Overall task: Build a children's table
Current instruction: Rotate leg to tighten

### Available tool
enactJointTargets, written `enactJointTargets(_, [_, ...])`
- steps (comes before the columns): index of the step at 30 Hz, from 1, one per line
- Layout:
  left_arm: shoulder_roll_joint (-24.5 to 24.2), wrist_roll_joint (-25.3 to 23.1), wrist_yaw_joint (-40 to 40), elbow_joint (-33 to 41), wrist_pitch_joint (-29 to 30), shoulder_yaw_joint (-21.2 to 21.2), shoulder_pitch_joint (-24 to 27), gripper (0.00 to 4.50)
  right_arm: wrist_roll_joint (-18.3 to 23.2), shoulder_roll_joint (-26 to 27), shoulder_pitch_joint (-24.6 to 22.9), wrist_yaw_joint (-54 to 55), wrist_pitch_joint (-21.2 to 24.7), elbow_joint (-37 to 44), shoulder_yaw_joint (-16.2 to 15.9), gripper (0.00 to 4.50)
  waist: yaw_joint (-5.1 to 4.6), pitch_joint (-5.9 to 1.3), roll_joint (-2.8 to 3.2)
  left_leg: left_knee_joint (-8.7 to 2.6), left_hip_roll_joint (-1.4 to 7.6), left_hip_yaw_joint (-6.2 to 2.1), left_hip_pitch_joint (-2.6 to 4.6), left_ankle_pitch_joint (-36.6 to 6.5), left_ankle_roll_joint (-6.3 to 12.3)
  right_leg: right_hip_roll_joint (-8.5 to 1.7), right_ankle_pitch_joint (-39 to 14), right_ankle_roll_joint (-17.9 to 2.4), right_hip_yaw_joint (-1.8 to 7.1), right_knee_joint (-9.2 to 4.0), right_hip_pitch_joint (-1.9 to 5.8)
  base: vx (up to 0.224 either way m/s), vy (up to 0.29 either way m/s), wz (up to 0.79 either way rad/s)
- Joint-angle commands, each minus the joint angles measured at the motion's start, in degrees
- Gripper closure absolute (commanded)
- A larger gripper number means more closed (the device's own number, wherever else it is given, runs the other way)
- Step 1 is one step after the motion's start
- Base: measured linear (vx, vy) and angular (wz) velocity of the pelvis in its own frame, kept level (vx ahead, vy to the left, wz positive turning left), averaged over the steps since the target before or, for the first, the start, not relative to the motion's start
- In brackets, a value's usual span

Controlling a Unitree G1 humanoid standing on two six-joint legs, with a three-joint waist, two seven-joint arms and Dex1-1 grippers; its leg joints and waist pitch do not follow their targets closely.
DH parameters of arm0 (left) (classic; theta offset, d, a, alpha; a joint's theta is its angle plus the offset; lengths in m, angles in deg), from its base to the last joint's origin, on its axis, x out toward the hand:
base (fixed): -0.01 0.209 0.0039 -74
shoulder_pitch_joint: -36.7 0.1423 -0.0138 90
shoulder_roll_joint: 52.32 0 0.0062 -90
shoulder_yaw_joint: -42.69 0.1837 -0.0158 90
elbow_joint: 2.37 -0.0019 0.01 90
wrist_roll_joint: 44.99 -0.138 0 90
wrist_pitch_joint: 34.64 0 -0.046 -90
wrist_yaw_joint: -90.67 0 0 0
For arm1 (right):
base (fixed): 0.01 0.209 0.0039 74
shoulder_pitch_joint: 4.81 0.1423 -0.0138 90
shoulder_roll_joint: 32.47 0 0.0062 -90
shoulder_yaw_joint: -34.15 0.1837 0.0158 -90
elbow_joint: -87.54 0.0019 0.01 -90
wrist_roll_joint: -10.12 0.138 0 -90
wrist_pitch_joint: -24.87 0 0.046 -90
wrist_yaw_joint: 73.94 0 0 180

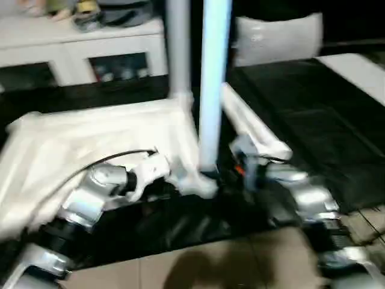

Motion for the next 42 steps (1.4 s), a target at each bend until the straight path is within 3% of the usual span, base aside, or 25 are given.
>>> enactJointTargets(1, [6.61, 3.09, 6.47, 5.46, 5.57, -1.08, 0.16, 4.50, 0.02, 5.00, 1.46, 10.81, 3.54, -7.70, 1.99, 2.41, -0.48, -2.27, -0.13, -4.45, 0.76, -0.33, -1.47, -16.38, 1.77, -3.42, -34.95, -0.97, 1.54, -6.64, 3.34, 0.000, 0.000, 0.00])
enactJointTargets(2, [6.61, 3.09, 6.47, 5.46, 5.57, -1.08, 0.16, 4.50, 0.02, 5.00, 1.46, 10.81, 3.54, -7.70, 1.99, 2.41, -1.24, -2.30, 0.05, -4.55, 0.93, -0.54, -1.67, -16.45, 2.19, -3.31, -32.46, -1.94, 1.26, -6.75, 3.34, 0.000, 0.000, 0.00])
enactJointTargets(3, [8.55, 2.44, 9.35, 5.90, 7.44, -2.10, -0.13, 4.50, 0.07, 6.53, 2.31, 14.00, 3.32, -9.15, 3.00, 2.41, -1.42, -2.43, -0.38, -4.53, 0.92, -0.63, -1.83, -16.29, 2.23, -3.30, -31.73, -2.00, 1.24, -6.74, 3.44, 0.000, 0.000, 0.00])
enactJointTargets(4, [10.25, 1.84, 11.80, 6.10, 8.66, -2.90, -0.47, 4.50, 0.11, 7.84, 3.14, 16.92, 2.94, -10.57, 3.89, 2.41, -1.89, -2.34, -0.28, -4.44, 0.71, -0.61, -1.83, -16.54, 2.44, -3.29, -31.56, -2.41, 1.21, -6.67, 3.25, 0.000, 0.000, 0.00])
enactJointTargets(6, [14.02, 1.04, 17.27, 5.66, 10.55, -4.57, -1.95, 4.50, -0.34, 10.44, 5.15, 21.87, 1.65, -13.63, 5.23, 2.41, -2.64, -2.27, -0.72, -4.23, 0.33, -0.63, -1.86, -17.24, 2.99, -3.23, -33.27, -2.00, 0.90, -6.95, 3.03, 0.000, 0.000, 0.00])
enactJointTargets(8, [15.58, 0.24, 20.49, 5.47, 11.51, -4.79, -3.10, 4.50, -1.15, 12.32, 6.57, 24.09, 0.46, -15.40, 5.99, 2.41, -2.67, -2.47, -0.53, -4.20, 0.37, -0.76, -2.03, -16.64, 3.35, -3.38, -32.55, -1.91, 1.02, -6.94, 3.10, 0.000, 0.000, 0.00])
enactJointTargets(10, [14.68, -1.03, 20.80, 5.09, 10.80, -3.99, -3.53, 4.50, -1.39, 12.47, 6.83, 22.63, -1.09, -15.49, 5.50, 2.41, -2.41, -2.85, -0.55, -4.39, 0.69, -0.90, -2.42, -14.45, 3.92, -3.50, -28.22, -3.09, 1.54, -6.33, 3.33, 0.000, 0.000, 0.00])
enactJointTargets(11, [14.01, -1.49, 20.66, 5.00, 10.47, -3.67, -3.57, 4.50, -1.71, 12.28, 6.80, 22.02, -1.88, -15.40, 5.22, 2.41, -2.14, -3.10, -0.43, -4.41, 0.97, -0.91, -2.63, -11.64, 4.56, -3.53, -23.33, -4.89, 1.98, -5.63, 3.46, 0.000, 0.000, 0.00])
enactJointTargets(12, [13.37, -1.92, 20.68, 5.11, 10.49, -3.37, -3.55, 4.50, -2.14, 12.14, 6.84, 21.61, -2.80, -15.52, 5.03, 1.85, -2.01, -3.29, -0.53, -4.37, 1.10, -0.92, -2.78, -9.96, 4.98, -3.52, -20.75, -5.79, 2.15, -5.27, 3.52, 0.000, 0.000, 0.00])
enactJointTargets(15, [10.05, -3.70, 19.06, 4.34, 8.78, -1.95, -3.31, 4.50, -1.53, 10.87, 5.85, 20.09, -5.53, -13.90, 6.11, 1.69, -1.25, -3.73, -0.57, -3.96, 1.33, -0.66, -2.99, -2.77, 7.46, -3.52, -9.90, -10.25, 2.60, -3.70, 3.85, 0.000, 0.000, 0.00])
enactJointTargets(19, [6.65, -4.14, 15.78, 2.66, 5.47, -1.01, -3.06, 4.50, 0.26, 7.29, 3.36, 13.33, -8.25, -8.99, 6.69, 1.30, 0.22, -3.81, -0.54, -3.73, 1.48, -0.49, -2.81, 2.48, 9.96, -3.47, -4.49, -11.98, 2.70, -2.92, 4.03, 0.000, 0.000, 0.00])
enactJointTargets(21, [6.09, -4.20, 14.91, 2.45, 4.28, -0.62, -2.96, 4.50, 0.50, 6.71, 2.96, 12.25, -8.44, -8.07, 6.65, 1.25, 0.72, -3.75, -0.46, -3.77, 1.66, -0.40, -2.50, 2.23, 10.18, -3.50, -5.21, -11.93, 2.79, -2.96, 3.84, 0.000, 0.000, 0.00])
enactJointTargets(23, [4.14, -3.85, 11.61, 1.90, 0.51, 0.87, -2.46, 4.50, 0.48, 4.11, 1.67, 8.31, -9.49, -5.24, 5.92, 0.87, 1.25, -3.64, -0.43, -3.88, 1.70, -0.24, -2.36, 0.74, 9.48, -3.45, -7.30, -11.64, 2.82, -3.17, 3.79, 0.000, 0.000, 0.00])
enactJointTargets(24, [2.50, -3.27, 8.49, 1.39, -2.40, 2.04, -1.99, 4.50, -0.05, 1.14, 0.69, 4.63, -10.43, -3.11, 4.92, 0.85, 1.59, -3.57, -0.17, -3.93, 1.65, -0.29, -2.35, -0.17, 9.09, -3.41, -8.11, -11.26, 2.75, -3.38, 3.85, 0.000, 0.000, 0.00])
enactJointTargets(27, [0.22, -2.36, 3.42, 0.81, -6.44, 3.55, -1.42, 4.50, 0.53, -3.19, -0.47, -1.83, -11.06, -0.27, 3.86, 0.63, 2.32, -3.54, -0.16, -3.98, 1.80, -0.15, -2.19, -0.40, 8.44, -3.46, -8.14, -10.98, 3.05, -3.18, 3.79, 0.000, 0.000, 0.00])
enactJointTargets(33, [-4.03, -2.45, -5.05, -1.51, -13.38, 7.00, -1.73, 4.50, 2.78, -9.72, -2.28, -14.93, -9.56, 4.53, 1.41, 0.07, 3.82, -3.40, -0.25, -4.14, 1.87, 0.01, -2.00, -1.43, 8.58, -3.37, -9.60, -10.62, 3.20, -3.34, 3.65, 0.000, 0.000, 0.00])
enactJointTargets(37, [-6.81, -2.41, -11.91, -3.75, -18.29, 9.26, -2.40, 4.50, 3.70, -13.87, -3.08, -24.02, -6.94, 7.08, -2.67, 0.07, 4.01, -3.42, -0.29, -4.21, 1.93, -0.02, -2.05, -2.19, 8.20, -3.37, -10.29, -10.29, 3.22, -3.38, 3.80, 0.000, 0.000, 0.00])
enactJointTargets(42, [-8.19, -2.50, -16.25, -5.11, -21.38, 10.83, -3.25, 4.50, -0.41, -15.43, -2.83, -26.45, -9.29, 5.43, -6.06, 0.07, 4.40, -3.55, -0.54, -4.13, 1.87, 0.08, -2.12, -1.22, 7.30, -3.48, -10.37, -10.24, 3.24, -3.30, 3.78, 0.000, 0.000, 0.00])
